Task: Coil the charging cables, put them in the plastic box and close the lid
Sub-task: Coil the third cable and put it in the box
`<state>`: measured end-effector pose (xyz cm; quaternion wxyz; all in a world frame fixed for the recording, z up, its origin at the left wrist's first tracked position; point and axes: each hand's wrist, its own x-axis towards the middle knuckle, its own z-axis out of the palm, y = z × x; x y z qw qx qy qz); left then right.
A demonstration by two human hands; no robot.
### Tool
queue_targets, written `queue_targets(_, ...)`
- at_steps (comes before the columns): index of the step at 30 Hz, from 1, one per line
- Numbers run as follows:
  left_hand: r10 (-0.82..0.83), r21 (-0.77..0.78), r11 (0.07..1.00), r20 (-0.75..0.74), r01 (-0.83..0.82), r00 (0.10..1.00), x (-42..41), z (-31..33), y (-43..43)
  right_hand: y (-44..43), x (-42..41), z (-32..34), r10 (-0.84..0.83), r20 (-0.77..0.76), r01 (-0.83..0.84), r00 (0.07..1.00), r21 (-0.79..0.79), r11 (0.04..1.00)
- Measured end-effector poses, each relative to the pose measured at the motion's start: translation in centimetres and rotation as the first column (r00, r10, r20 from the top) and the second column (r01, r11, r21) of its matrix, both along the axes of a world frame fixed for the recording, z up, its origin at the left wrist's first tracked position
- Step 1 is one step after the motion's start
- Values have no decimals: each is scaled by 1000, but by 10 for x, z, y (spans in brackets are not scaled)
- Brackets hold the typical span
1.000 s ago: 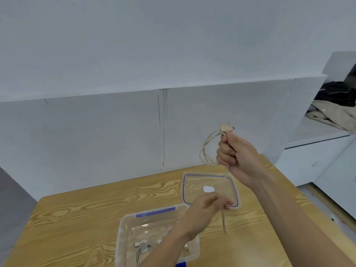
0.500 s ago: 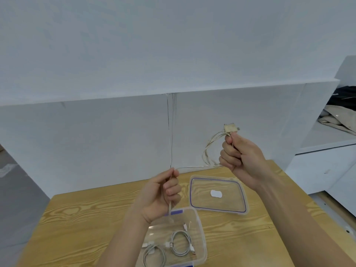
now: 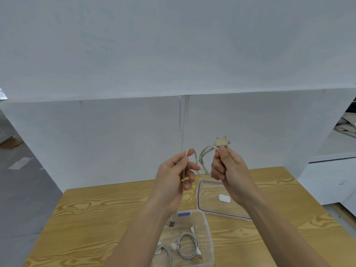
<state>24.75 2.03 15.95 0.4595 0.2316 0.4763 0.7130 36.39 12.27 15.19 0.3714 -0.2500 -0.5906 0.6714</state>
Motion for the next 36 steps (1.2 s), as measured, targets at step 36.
queue_targets(36, 73, -75, 973, -801, -220, 594, 23, -2, 5, -18, -21, -11, 108, 58, -106, 992, -39, 994)
